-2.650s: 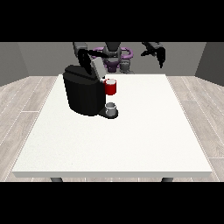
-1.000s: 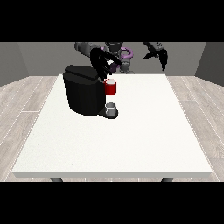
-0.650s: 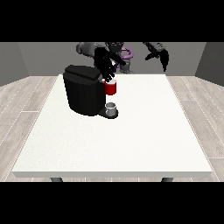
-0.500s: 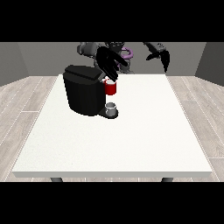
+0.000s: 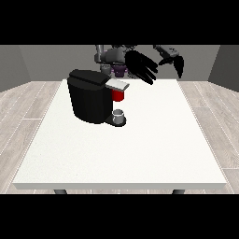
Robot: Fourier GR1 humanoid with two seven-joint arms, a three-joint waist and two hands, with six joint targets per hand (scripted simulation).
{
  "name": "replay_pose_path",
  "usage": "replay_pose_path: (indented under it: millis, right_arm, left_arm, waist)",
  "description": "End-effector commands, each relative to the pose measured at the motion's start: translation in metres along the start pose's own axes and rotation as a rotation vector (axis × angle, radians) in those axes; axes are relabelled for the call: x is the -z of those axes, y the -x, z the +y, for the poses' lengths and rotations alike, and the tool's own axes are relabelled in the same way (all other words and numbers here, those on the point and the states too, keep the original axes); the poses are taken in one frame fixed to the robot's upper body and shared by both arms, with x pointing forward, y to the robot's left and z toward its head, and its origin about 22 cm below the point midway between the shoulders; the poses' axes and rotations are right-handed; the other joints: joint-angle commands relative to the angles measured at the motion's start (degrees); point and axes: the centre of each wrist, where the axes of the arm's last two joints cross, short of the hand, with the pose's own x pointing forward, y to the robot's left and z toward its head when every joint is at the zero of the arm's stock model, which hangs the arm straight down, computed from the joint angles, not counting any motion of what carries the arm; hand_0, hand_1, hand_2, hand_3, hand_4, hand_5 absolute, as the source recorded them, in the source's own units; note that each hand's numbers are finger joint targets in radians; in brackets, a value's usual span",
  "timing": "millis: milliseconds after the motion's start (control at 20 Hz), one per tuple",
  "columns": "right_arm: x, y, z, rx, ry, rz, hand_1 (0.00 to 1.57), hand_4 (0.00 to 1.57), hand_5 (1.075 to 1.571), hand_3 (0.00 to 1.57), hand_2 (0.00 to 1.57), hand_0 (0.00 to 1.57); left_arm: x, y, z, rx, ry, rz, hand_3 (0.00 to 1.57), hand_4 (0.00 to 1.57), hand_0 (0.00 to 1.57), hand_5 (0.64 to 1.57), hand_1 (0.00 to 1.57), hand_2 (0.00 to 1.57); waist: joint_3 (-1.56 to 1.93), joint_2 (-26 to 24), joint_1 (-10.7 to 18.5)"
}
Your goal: Insert the coffee pod into the coffee machine and close the lid
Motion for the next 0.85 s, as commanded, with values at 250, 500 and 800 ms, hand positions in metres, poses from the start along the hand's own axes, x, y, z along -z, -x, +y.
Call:
replay_pose_path:
  millis: [250, 500, 800]
  right_arm:
    - [-0.003, -0.026, 0.058, 0.093, -0.148, -0.326, 0.00, 0.00, 1.571, 0.00, 0.00, 0.00]
    - [-0.026, -0.041, 0.112, 0.123, -0.267, -0.423, 0.00, 0.00, 1.571, 0.00, 0.00, 0.00]
    - [-0.065, 0.015, 0.169, 0.226, -0.463, -0.427, 0.00, 0.26, 1.571, 0.00, 0.00, 0.00]
  left_arm:
    - [0.006, -0.017, 0.002, 0.012, 0.012, -0.040, 0.00, 0.32, 0.00, 1.571, 0.00, 0.00]
    - [-0.003, -0.001, 0.025, 0.005, -0.062, 0.025, 0.00, 0.33, 0.00, 1.571, 0.00, 0.00]
    - [-0.047, 0.032, 0.032, -0.035, -0.178, 0.138, 0.00, 0.27, 0.00, 1.571, 0.00, 0.00]
  waist:
    - [-1.86, 2.1, 2.2]
    - [-1.90, -1.2, -4.0]
    - [-1.87, -7.4, -13.0]
